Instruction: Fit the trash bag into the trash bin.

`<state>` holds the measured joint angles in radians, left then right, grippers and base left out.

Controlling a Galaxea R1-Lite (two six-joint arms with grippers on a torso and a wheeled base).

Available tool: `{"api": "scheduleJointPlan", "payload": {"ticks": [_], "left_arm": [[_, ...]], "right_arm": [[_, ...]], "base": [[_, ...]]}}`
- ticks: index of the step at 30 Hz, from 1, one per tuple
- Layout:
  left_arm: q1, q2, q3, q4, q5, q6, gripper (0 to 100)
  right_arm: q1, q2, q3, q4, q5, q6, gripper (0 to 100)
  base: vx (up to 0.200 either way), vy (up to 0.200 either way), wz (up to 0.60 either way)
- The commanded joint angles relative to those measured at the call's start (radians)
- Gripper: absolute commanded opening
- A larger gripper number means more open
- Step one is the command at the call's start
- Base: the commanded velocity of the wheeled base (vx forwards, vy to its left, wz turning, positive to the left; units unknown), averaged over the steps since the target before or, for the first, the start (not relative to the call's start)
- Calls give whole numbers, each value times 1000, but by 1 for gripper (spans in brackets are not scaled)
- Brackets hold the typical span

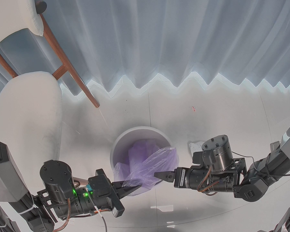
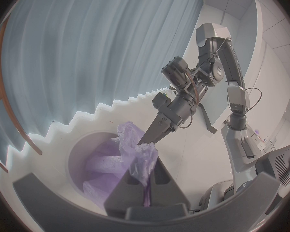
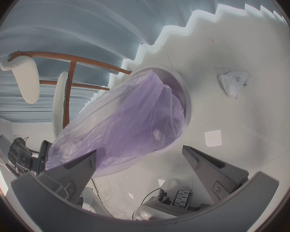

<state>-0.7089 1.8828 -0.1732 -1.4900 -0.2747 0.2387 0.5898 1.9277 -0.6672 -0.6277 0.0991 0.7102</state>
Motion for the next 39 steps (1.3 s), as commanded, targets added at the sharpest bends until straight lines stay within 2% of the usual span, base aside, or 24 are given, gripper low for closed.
{"api": "scheduleJointPlan", "payload": {"ticks": [1, 2, 11, 17, 22, 23, 30, 34, 38, 39], "left_arm": [[-15, -24, 6, 1, -1, 4, 0], [-37, -30, 12, 1, -1, 2, 0], [-41, -77, 9, 1, 0, 2, 0], [-26, -74, 9, 2, 2, 1, 0], [-24, -68, 6, 2, 9, 1, 0], [-24, -68, 6, 2, 9, 1, 0], [-26, -44, 4, 4, 9, -7, 0], [-32, -31, 20, 4, 40, -27, 0], [-46, -21, 38, 1, 78, -45, 0], [-55, -2, 50, -1, 92, -47, 0]], "right_arm": [[1, 16, -6, -1, 1, 0, 100], [-1, 22, -9, -1, -3, 0, 100], [-13, 36, -20, -1, -4, 0, 100], [-22, 22, -26, -7, -73, -25, 100], [-31, 10, -22, -15, -82, -57, 100], [-33, 10, -20, -17, -82, -58, 0], [-22, -15, -20, -20, -85, -64, 0], [-30, -35, -11, -43, -88, -117, 0], [-39, -33, 31, -132, -88, -169, 0], [-39, -26, 63, -218, -90, -209, 0]], "base": [[0, 0, 0], [0, 0, 0], [0, 0, 0], [0, 0, 0], [0, 0, 0], [0, 0, 0], [0, 0, 0], [0, 0, 0], [0, 0, 0], [0, 0, 0]]}}
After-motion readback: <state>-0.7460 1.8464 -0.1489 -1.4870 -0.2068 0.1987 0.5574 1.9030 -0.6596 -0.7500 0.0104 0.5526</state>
